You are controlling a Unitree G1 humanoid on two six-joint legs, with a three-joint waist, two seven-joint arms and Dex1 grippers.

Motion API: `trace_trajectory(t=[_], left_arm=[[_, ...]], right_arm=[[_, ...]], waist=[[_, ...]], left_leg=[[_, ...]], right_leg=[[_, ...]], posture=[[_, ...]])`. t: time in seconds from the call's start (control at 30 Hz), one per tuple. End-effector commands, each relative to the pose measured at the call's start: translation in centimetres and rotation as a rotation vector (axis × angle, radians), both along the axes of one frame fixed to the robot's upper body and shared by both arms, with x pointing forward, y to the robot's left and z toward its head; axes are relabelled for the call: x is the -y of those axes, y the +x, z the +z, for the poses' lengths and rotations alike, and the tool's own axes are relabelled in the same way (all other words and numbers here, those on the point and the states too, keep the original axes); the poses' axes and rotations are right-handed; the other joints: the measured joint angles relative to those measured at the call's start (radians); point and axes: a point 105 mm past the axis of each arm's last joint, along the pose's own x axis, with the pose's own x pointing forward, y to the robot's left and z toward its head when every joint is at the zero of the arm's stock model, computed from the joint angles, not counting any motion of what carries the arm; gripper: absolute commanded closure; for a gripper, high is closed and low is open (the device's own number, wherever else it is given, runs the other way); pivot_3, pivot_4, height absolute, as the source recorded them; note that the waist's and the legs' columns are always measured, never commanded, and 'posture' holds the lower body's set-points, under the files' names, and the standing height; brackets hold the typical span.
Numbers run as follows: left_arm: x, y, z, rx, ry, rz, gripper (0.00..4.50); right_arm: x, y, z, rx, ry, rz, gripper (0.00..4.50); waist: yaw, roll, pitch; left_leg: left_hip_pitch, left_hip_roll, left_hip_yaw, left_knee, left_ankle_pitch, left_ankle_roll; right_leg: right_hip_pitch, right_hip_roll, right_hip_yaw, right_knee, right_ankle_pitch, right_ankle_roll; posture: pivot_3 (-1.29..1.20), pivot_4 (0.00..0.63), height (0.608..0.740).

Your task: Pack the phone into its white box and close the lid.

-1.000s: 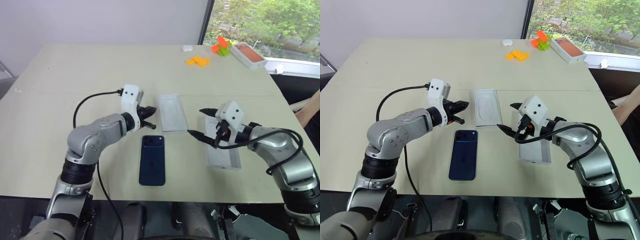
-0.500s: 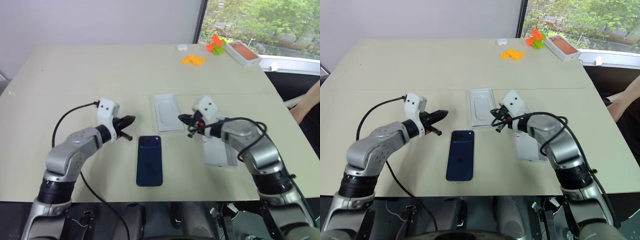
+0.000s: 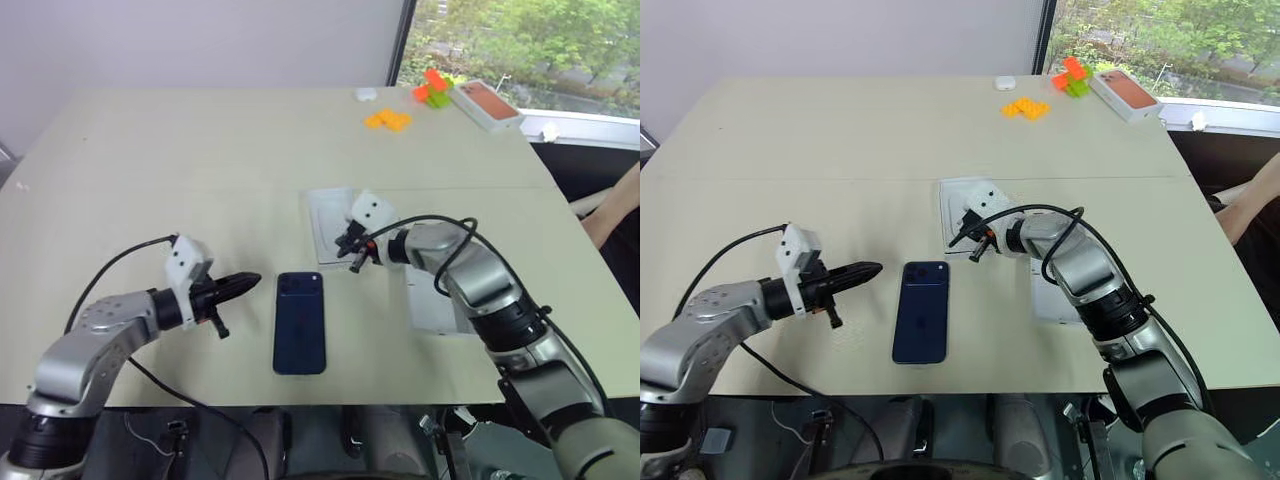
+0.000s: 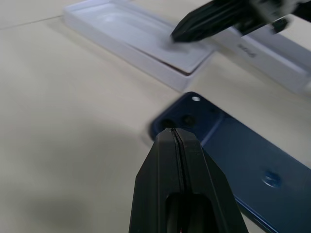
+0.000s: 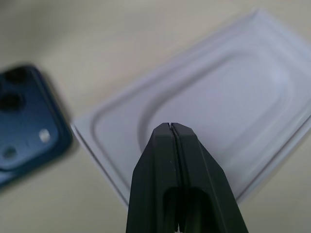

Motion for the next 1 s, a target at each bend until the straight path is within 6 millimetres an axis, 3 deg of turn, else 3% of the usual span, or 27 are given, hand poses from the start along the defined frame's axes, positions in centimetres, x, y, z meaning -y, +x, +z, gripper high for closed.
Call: trace_trajectory(t=[0.03, 0.4, 0.53, 0.63, 0.7, 0.8, 0.93, 1.0], left_arm=[[0.3, -0.8, 1.5, 0.055, -0.012, -0.046, 4.5], [0.8, -1.4, 1.2, 0.042, 0.001, -0.063, 4.5], [0.9, -1.4, 1.2, 0.039, -0.001, -0.063, 4.5], [0.7, -1.4, 1.1, 0.038, -0.001, -0.052, 4.5], [0.4, -1.3, 1.0, 0.04, -0.006, -0.028, 4.5], [-0.3, -1.1, 1.2, 0.048, -0.012, 0.021, 4.5], [-2.3, -0.7, 1.3, -0.013, -0.089, 0.157, 4.5], [-3.3, -0.9, 0.9, -0.091, -0.128, 0.212, 4.24]], right_arm=[[-0.3, 0.2, 0.8, 0.02, -0.02, 0.04, 4.47], [0.0, 1.0, -0.7, 0.009, -0.096, 0.043, 4.47], [-0.4, 0.6, -0.4, 0.027, -0.087, 0.079, 4.47], [-0.7, 0.2, 1.4, 0.1, -0.032, 0.115, 4.47], [-1.1, -0.5, 3.7, 0.218, 0.022, 0.177, 4.47], [-0.8, -1.8, 5.5, 0.299, 0.076, 0.228, 4.47], [0.1, -4.4, 6.2, 0.283, 0.156, 0.278, 4.47], [0.1, -6.0, 5.9, 0.22, 0.194, 0.314, 3.96]], waist=[[0.0, 0.0, 0.0], [0.001, 0.0, 0.0], [0.001, 0.0, 0.0], [0.001, 0.0, 0.0], [0.001, 0.001, 0.0], [0.002, 0.001, 0.001], [0.003, 0.001, 0.001], [0.002, 0.001, 0.001]], left_leg=[[0.0, 0.0, 0.0, 0.0, 0.0, 0.0], [0.001, 0.001, 0.0, 0.0, 0.0, 0.0], [0.001, 0.001, 0.0, 0.0, 0.0, 0.0], [0.001, 0.001, 0.0, 0.0, 0.0, 0.0], [0.0, 0.001, 0.0, 0.0, 0.0, 0.0], [0.0, 0.001, 0.0, 0.0, 0.0, 0.0], [0.0, 0.001, 0.0, 0.0, 0.0, 0.0], [0.001, 0.002, 0.0, 0.0, 0.0, 0.0]], right_leg=[[0.0, 0.0, 0.0, 0.0, 0.0, 0.0], [0.0, 0.002, 0.0, 0.001, 0.0, 0.0], [0.0, 0.002, 0.0, 0.0, 0.0, 0.0], [0.0, 0.002, 0.0, 0.0, 0.0, 0.0], [0.0, 0.001, 0.0, 0.0, 0.0, 0.0], [-0.001, 0.001, 0.0, 0.0, 0.0, 0.0], [0.0, 0.001, 0.0, 0.0, 0.0, 0.0], [0.0, 0.001, 0.0, 0.0, 0.0, 0.0]], posture=[[0.0, 0.15, 0.74], [0.0, 0.15, 0.74], [0.0, 0.15, 0.74], [0.0, 0.15, 0.74], [0.0, 0.15, 0.74], [0.0, 0.15, 0.74], [0.0, 0.15, 0.74], [0.0, 0.15, 0.74]])
